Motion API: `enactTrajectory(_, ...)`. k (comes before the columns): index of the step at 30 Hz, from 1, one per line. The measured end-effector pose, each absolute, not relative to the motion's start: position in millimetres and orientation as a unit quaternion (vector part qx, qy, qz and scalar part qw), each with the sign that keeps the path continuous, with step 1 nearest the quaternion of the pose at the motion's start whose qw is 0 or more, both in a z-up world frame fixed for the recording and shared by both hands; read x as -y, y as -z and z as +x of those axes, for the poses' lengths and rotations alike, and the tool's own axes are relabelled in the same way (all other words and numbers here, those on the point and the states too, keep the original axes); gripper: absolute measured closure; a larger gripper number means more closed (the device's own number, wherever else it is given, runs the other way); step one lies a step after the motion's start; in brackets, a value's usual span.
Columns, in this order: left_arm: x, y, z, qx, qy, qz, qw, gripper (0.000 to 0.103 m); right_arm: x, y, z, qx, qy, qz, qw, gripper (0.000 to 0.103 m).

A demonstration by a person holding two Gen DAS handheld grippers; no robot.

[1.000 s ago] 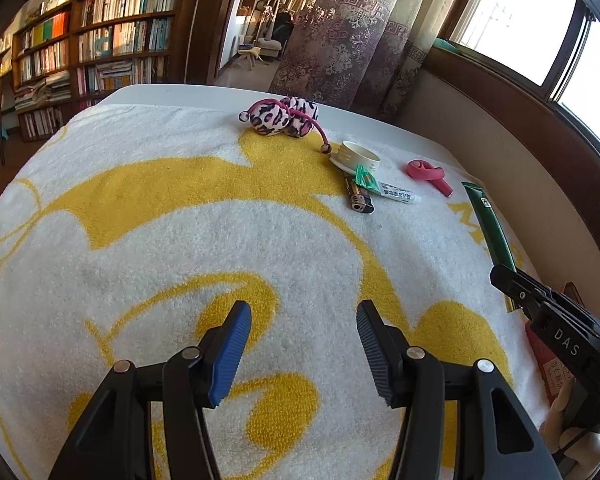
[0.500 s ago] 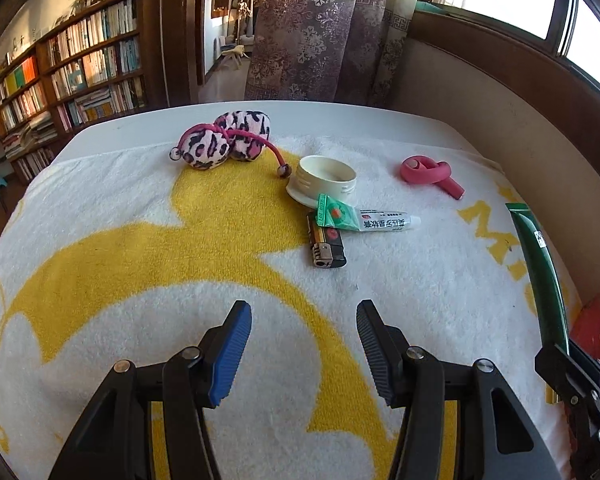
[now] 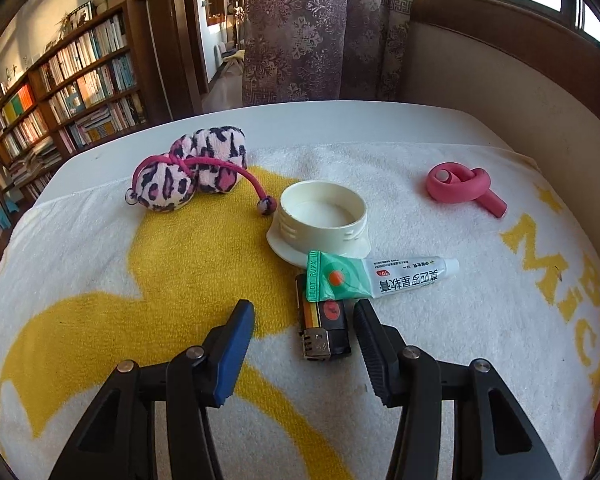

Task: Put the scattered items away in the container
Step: 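Grasp the black lighter with left tool while right holds the green tube, then carry the green tube and lighter into the tin and open both tools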

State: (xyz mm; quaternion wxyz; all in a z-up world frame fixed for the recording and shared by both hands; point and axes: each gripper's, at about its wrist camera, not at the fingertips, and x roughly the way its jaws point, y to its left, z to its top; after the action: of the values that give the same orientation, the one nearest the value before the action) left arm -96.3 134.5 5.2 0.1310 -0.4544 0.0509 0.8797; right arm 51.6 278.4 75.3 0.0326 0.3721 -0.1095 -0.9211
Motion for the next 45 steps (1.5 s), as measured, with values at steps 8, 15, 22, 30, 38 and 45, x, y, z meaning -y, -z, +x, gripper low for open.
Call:
enactTrajectory(8,-126.9,-10.4,-79.8,-0.049,-0.875,-0.456,0.156,0.078,-280.9,-71.6,50.4,0.11,0.921,0.373,0.024,0.083)
enactTrajectory(15,-93.7,-19.3,-31.9,-0.014,-0.874,-0.46,0.154,0.078,-278.9,-72.4,51.6,0.105,0.924,0.367,0.024,0.083)
enactTrajectory(22,-72.3,-41.4,17.6,0.017,-0.881,-0.442,0.167,0.078,-279.5,-71.5,51.0,0.102,0.927,0.361,0.015,0.083)
enactTrajectory(30,-69.5,-66.4,60.4,0.026,-0.889,-0.417,0.19,0.078,-286.0,-74.4,52.2,0.103,0.933,0.344,-0.005,0.083)
enactTrajectory(38,-87.9,-85.9,91.2,0.021,-0.889,-0.398,0.224,0.078,-305.9,-113.8,106.6,0.127,0.944,0.305,-0.021,0.083)
enactTrajectory(45,-136.8,-95.7,111.0,-0.003,-0.877,-0.392,0.277,0.078,-347.3,-129.5,181.6,0.13,0.95,0.278,-0.063,0.083)
